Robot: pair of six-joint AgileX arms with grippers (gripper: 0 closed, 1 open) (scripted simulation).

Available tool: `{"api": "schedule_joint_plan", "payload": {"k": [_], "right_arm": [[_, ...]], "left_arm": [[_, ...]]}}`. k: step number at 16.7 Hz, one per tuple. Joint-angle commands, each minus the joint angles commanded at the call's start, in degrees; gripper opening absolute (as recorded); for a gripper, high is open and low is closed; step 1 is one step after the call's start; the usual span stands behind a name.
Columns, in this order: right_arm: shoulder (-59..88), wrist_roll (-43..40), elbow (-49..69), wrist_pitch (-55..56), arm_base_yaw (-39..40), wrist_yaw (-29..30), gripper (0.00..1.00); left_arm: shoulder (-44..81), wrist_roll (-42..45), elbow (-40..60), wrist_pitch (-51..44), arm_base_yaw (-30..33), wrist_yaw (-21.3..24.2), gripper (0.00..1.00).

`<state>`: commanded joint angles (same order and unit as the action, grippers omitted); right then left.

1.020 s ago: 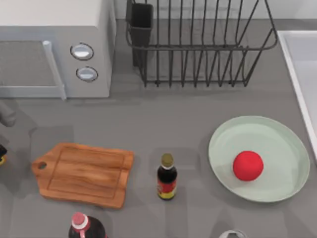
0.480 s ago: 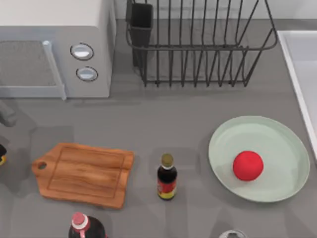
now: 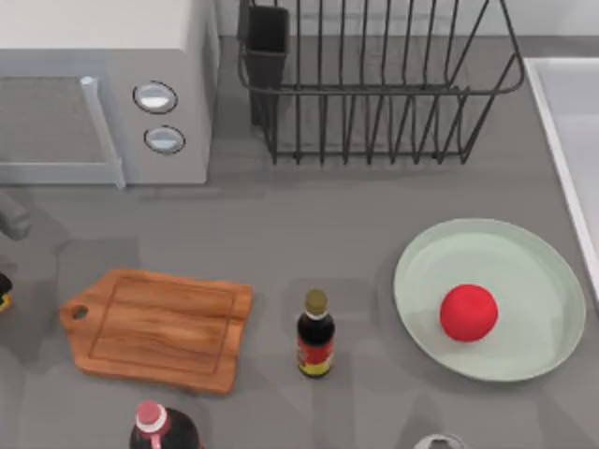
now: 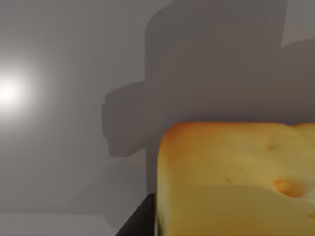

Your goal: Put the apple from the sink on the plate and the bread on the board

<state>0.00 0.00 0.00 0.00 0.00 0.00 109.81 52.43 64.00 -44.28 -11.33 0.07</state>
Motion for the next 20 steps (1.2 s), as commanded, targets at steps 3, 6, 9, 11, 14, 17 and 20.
{"api": "schedule_joint_plan", "payload": {"k": [3, 6, 9, 11, 14, 17, 20], "right_arm": [[0.0, 0.0, 0.0, 0.0, 0.0, 0.0, 1.0], [0.0, 0.0, 0.0, 0.0, 0.0, 0.0, 1.0], [0.0, 0.0, 0.0, 0.0, 0.0, 0.0, 1.0], [0.0, 0.0, 0.0, 0.0, 0.0, 0.0, 1.0], [0.0, 0.0, 0.0, 0.0, 0.0, 0.0, 1.0], [0.0, 0.0, 0.0, 0.0, 0.0, 0.0, 1.0], [0.0, 0.0, 0.0, 0.0, 0.0, 0.0, 1.0]], "left_arm": [[-1.35, -0.54, 0.1, -3.22, -0.68, 0.43, 0.0], [-4.0, -1.28, 1.77, -8.5, -1.43, 0.94, 0.0], [-6.52, -1.48, 5.28, -14.09, -1.47, 1.15, 0.0], [-7.62, -1.19, 8.12, -17.44, -1.1, 0.93, 0.0], [-8.08, -0.59, 12.15, -20.85, -0.26, 0.35, 0.0], [-7.83, -0.26, 14.13, -21.85, 0.19, -0.06, 0.0], [-7.83, -0.26, 14.13, -21.85, 0.19, -0.06, 0.0]]}}
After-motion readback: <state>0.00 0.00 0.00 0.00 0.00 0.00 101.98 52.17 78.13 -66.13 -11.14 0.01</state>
